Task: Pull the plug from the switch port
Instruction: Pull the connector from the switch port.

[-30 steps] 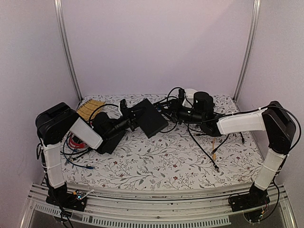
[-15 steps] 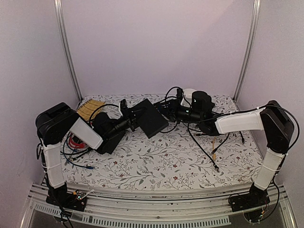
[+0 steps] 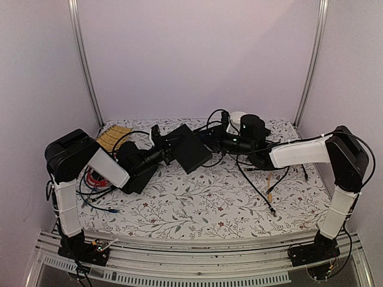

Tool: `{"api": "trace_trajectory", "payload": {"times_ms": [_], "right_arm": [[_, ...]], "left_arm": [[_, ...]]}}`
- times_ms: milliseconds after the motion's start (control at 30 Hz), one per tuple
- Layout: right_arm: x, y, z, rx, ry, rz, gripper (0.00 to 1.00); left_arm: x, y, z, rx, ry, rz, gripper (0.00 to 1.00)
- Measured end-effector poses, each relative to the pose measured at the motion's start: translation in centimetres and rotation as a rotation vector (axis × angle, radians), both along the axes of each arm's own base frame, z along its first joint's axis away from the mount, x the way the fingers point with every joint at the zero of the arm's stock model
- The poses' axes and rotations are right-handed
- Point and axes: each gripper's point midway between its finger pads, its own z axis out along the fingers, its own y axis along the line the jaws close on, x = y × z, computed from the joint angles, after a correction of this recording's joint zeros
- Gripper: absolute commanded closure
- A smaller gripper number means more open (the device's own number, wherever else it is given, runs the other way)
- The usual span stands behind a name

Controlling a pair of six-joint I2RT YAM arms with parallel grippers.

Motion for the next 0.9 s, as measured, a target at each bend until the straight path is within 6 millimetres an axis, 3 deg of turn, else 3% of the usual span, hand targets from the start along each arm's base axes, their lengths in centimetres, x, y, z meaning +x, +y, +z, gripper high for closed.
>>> {"api": "trace_trajectory", "payload": {"times_ms": [300,900], "right_arm": [[0.03,0.24,0.03,0.006,0.005,0.010,0.97],[0.19,-0.19,0.63,0.056,-0.004,0.003,0.98]], "left_arm": [[0.07,0.05,0.00,-0.001,0.001,0.004,1.00],[-0.02,0.09,0.52,-0.012,-0.007,0.008,1.00]]}}
